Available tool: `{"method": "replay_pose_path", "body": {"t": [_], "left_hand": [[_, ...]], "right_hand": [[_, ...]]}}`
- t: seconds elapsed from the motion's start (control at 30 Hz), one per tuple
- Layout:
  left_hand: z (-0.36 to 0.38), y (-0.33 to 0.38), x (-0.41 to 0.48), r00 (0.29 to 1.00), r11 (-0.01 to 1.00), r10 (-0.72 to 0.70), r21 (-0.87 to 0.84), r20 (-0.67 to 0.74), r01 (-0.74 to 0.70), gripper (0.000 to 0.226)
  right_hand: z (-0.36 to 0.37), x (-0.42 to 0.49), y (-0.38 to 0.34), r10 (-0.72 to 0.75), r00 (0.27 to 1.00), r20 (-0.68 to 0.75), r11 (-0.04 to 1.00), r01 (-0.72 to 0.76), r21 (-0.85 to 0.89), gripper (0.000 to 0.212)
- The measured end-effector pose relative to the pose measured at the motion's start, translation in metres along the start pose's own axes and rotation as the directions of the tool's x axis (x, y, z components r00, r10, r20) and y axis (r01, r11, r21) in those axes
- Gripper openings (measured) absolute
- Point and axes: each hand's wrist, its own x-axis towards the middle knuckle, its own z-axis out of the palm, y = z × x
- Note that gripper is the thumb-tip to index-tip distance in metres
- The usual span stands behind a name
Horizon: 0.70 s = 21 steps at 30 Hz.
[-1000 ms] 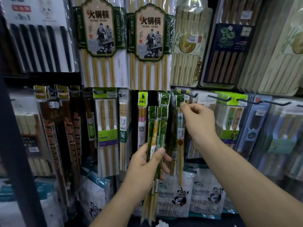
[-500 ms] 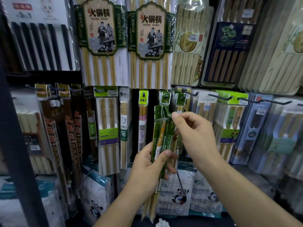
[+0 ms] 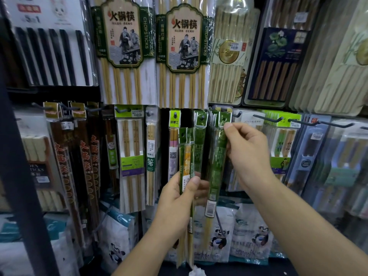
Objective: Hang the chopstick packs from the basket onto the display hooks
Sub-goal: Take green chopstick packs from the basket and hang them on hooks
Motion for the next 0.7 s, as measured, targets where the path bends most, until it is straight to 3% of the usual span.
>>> {"method": "replay_pose_path", "body": {"t": [0.23, 0.7], "left_hand": [[-0.006, 0.002, 0.003, 0.999, 0.999, 0.032, -0.008, -0.012, -0.032, 0.020], [-0.009, 0.000, 0.001, 0.999, 0.999, 0.033, 0.002, 0.038, -0.033, 0.020]], "right_hand": [[0.001, 0.012, 0.001, 0.026, 0.999, -0.030, 0.999, -0.027, -0.026, 0.038], [0.004, 0.020, -0.002, -0.030, 0.998, -0.056, 0.994, 0.024, -0.104, 0.038]]}}
